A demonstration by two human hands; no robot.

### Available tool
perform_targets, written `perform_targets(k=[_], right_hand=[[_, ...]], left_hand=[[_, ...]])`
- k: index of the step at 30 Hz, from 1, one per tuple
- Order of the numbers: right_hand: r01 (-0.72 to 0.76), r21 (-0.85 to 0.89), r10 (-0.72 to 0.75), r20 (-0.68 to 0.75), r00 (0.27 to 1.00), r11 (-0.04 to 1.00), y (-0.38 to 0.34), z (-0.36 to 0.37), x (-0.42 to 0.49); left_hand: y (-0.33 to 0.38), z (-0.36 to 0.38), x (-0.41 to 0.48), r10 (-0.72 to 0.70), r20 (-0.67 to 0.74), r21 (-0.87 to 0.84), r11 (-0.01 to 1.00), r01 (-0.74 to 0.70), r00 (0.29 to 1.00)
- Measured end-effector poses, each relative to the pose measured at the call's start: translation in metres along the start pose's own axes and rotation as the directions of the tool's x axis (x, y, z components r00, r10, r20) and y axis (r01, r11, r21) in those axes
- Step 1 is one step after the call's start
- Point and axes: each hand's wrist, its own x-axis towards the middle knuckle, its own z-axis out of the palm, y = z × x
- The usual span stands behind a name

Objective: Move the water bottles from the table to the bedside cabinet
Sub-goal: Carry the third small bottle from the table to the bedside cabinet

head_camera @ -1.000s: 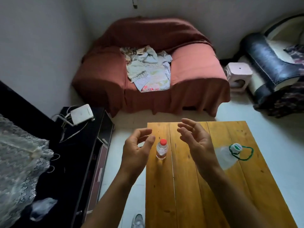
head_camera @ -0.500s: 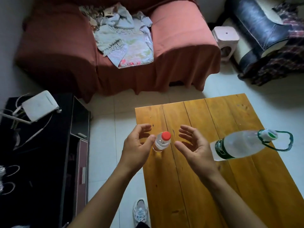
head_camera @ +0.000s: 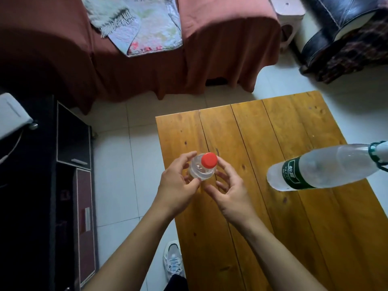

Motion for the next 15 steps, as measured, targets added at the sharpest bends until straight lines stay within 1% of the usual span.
perform_targets(k=[3, 9, 15], right_hand=[[-0.012, 0.007, 0.012, -0.006, 1.0, 1.0, 0.004, 0.006, 0.007], [0.007, -0.005, -0.007, -0.075, 0.997, 1.0, 0.004, 0.011, 0.008], [0.068, -0.01, -0.069, -0.072, 0.995, 0.998, -0.01, 0.005, 0.0]], left_hand=[[-0.006, 0.006, 0.003, 0.015, -0.021, 0.033, 0.999, -0.014, 1.0], [-0.009, 0.01, 0.001, 0.034, -0.064, 0.031, 0.999, -0.032, 0.997], [-0.001, 0.003, -0.009, 0.08, -0.084, 0.009, 0.997, -0.08, 0.993]])
